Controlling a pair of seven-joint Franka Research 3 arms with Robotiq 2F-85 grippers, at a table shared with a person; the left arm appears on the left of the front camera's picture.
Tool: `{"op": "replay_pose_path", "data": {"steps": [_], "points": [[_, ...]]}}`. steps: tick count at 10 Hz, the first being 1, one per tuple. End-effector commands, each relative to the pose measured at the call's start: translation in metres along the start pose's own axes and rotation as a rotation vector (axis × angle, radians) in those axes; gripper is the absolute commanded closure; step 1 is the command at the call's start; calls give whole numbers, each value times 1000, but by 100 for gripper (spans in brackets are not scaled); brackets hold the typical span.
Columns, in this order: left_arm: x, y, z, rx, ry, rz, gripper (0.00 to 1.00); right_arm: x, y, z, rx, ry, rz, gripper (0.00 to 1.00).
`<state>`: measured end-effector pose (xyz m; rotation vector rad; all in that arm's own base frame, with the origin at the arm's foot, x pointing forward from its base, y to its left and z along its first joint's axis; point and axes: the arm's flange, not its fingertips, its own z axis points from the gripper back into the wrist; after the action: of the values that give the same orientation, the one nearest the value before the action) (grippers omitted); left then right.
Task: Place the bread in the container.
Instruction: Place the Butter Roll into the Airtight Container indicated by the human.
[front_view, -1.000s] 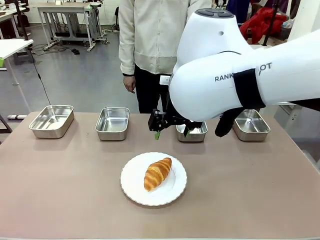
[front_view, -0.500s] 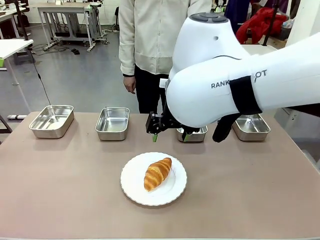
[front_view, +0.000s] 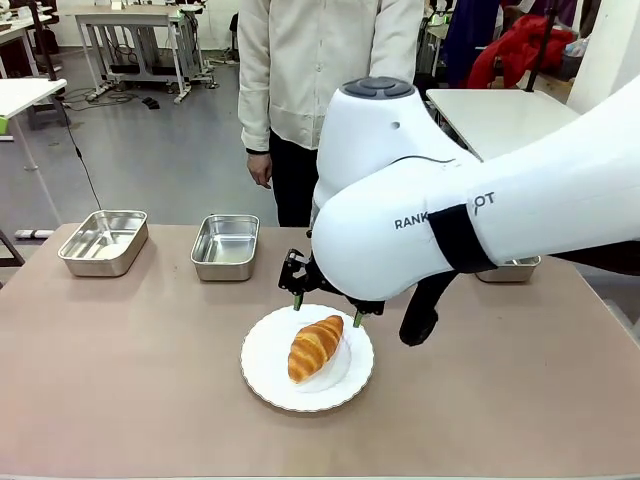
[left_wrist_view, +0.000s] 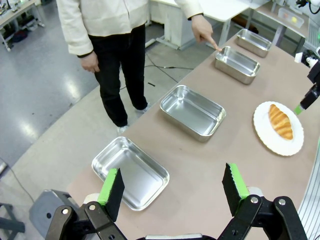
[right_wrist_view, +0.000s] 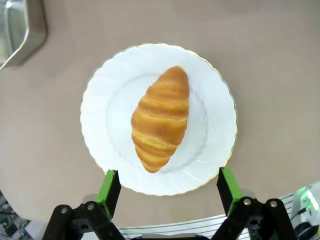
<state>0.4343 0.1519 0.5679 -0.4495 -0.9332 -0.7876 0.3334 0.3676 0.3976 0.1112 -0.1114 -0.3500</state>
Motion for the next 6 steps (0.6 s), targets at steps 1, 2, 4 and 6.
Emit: {"op": "replay_pose_path", "data": {"steps": [1,2,4,6], "points": [[1,-1,1,3,-13,0,0,-4,21,-12,-8,-22,-90,0],[1,-1,1,3,-13,0,0,-4,22,-20,-6,-26,-114,0],[1,-1,1,3,-13,0,0,-3,25,-35,-3,-27,-151,0],[1,-1,1,3,-13,0,0,0,29,-53,-25,-17,-181,0]]}}
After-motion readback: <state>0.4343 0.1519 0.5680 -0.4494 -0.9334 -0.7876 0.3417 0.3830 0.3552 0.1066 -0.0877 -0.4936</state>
